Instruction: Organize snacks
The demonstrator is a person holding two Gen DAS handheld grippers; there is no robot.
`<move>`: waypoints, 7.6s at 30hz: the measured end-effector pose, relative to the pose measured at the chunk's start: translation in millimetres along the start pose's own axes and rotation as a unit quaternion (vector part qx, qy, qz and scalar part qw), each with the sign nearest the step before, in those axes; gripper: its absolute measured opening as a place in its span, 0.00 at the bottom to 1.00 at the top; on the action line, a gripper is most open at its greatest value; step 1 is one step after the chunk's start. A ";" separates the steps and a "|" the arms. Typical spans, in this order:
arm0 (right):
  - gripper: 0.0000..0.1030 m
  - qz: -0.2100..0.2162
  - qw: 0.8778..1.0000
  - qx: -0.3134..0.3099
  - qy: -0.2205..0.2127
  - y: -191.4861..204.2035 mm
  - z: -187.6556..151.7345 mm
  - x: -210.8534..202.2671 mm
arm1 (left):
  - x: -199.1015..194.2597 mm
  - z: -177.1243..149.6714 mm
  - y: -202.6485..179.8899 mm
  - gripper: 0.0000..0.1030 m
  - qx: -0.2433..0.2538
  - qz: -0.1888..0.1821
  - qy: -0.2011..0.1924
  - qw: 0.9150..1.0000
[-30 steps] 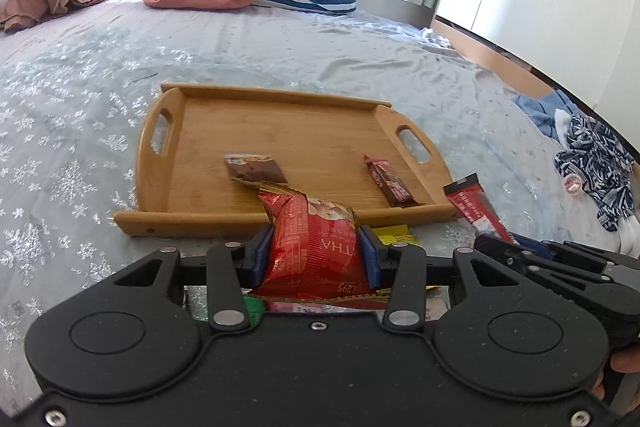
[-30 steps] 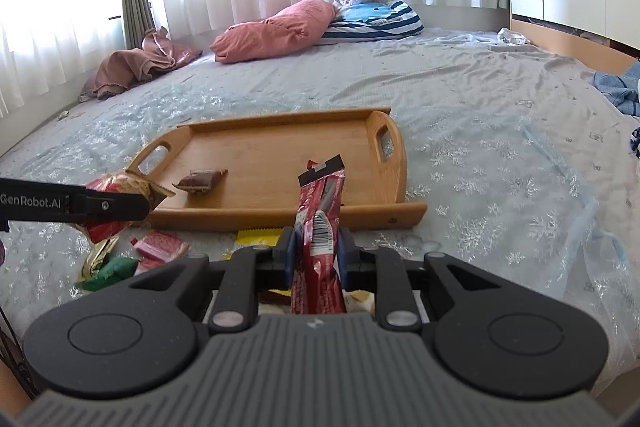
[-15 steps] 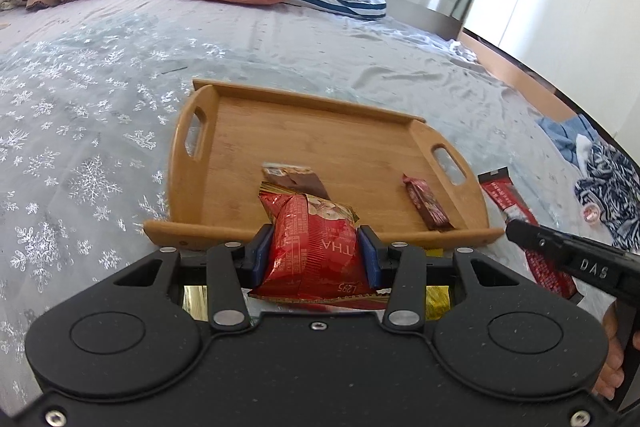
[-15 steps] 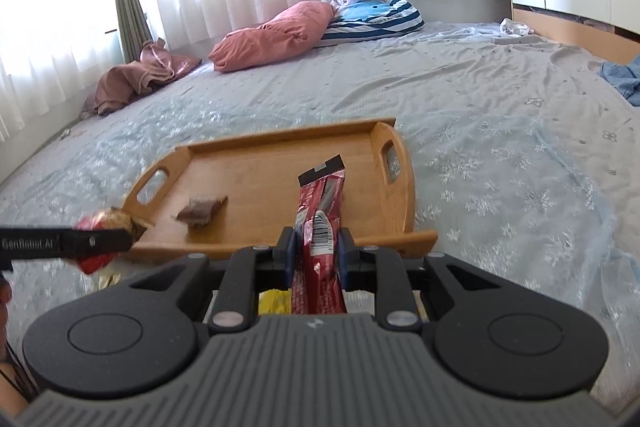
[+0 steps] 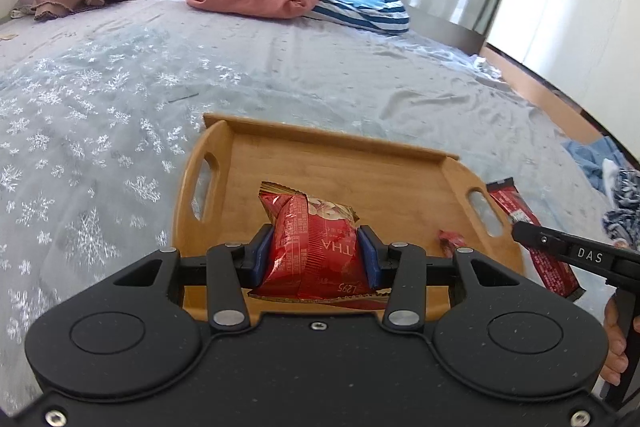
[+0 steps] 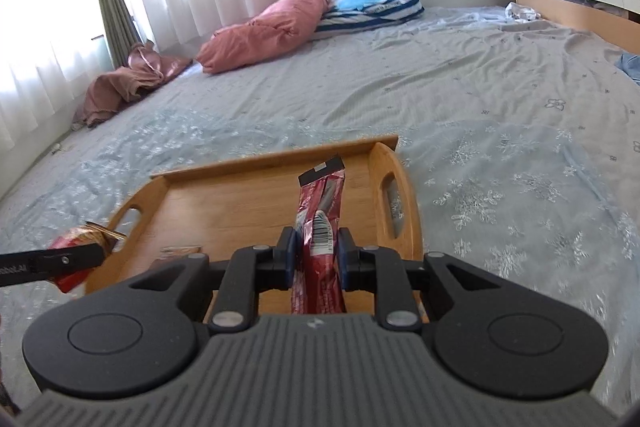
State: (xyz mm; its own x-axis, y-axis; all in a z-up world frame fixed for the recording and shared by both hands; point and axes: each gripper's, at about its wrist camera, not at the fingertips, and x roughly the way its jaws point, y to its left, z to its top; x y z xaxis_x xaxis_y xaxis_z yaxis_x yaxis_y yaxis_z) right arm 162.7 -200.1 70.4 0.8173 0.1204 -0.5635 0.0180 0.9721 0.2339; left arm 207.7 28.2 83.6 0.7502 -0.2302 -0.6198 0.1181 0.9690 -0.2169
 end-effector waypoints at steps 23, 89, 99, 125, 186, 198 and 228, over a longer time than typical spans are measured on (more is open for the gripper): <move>0.23 -0.027 0.999 0.006 0.036 -18.0 1.4 72.1 | 64.8 -3.3 11.5 0.41 0.010 0.052 0.017 0.998; 0.75 0.011 0.999 -0.040 0.002 8.3 -13.5 21.5 | 12.9 -18.9 25.2 0.86 0.027 0.056 -0.003 0.998; 0.85 0.022 0.997 -0.067 -0.013 20.1 -33.6 -7.2 | -18.4 -37.1 11.7 0.88 0.050 0.042 -0.008 0.998; 0.90 0.035 0.993 -0.111 -0.026 30.6 -90.0 -64.3 | -80.0 -94.8 9.4 0.89 0.018 0.041 -0.003 0.999; 0.77 -0.001 0.993 -0.118 -0.026 71.6 -158.1 -66.3 | -52.5 -128.6 1.1 0.32 0.014 0.017 0.032 0.999; 0.59 0.001 0.995 -0.102 -0.022 72.0 -154.5 -71.8 | -59.0 -125.9 -2.4 0.31 0.018 0.019 0.032 0.999; 0.58 0.017 0.993 -0.093 -0.069 70.7 -104.6 -94.9 | -76.7 -71.9 6.1 0.31 0.022 -0.002 -0.002 1.000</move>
State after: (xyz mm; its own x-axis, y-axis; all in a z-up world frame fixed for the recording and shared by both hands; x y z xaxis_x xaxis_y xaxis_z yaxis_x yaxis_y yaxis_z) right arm 26.2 -121.7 57.5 0.8874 0.1373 -0.4400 -0.1073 0.9899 0.0924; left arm 104.2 45.3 75.6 0.7522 -0.2344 -0.6158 0.1494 0.9709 -0.1871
